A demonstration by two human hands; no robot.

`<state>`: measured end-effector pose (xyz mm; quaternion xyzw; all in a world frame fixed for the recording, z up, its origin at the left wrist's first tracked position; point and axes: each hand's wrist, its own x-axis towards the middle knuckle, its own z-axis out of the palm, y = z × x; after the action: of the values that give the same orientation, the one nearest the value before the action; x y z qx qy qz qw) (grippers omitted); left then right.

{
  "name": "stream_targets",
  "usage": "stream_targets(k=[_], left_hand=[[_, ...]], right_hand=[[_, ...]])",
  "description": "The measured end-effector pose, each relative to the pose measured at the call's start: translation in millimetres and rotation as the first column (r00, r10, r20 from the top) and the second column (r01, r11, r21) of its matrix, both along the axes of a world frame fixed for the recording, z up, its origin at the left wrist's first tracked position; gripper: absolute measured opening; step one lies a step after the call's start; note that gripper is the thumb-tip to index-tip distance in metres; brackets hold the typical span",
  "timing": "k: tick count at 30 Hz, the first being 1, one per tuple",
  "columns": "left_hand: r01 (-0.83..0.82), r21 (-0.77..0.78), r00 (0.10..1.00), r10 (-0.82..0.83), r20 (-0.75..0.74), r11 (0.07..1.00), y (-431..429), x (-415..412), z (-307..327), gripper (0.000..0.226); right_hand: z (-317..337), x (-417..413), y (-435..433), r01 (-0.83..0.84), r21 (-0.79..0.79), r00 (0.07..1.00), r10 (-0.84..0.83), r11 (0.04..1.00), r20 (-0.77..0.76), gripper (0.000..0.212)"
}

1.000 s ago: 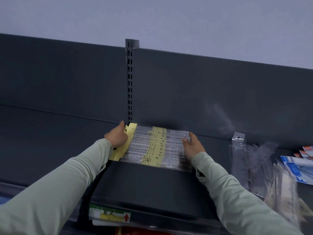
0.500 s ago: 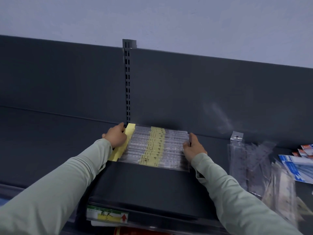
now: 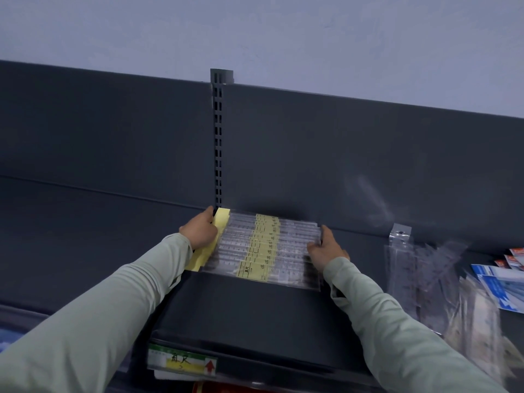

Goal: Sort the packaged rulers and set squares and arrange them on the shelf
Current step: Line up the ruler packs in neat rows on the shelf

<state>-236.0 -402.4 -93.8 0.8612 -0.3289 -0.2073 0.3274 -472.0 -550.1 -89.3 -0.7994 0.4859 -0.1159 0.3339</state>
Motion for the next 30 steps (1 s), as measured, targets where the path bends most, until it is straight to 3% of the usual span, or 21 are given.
stream_targets(k=[14, 23, 26, 30], left_hand=[[-0.007, 0.012, 1.000, 0.007, 0.014, 1.000, -1, 2, 7, 0.067], [0.064, 0.052, 0.996, -0.067, 0.057, 0.997, 8, -5, 14, 0.065], [0.194, 0.095, 0.960, -0.209, 0.185, 0.976, 18, -24, 23, 0.055], [0.407, 0.373, 0.781, -0.529, 0.331, 0.834, 36, -52, 20, 0.066]], right_hand=[[-10, 12, -9, 0.053, -0.032, 0.998, -0.052, 0.998, 0.039, 0.060], [-2, 11, 1, -0.045, -0.134, 0.998, 0.040, 0.990, -0.044, 0.057], [0, 3, 15, -0.204, -0.249, 0.969, 0.160, 0.947, -0.186, 0.053], [-7, -14, 33, -0.410, -0.232, 0.875, 0.309, 0.882, -0.373, 0.060]])
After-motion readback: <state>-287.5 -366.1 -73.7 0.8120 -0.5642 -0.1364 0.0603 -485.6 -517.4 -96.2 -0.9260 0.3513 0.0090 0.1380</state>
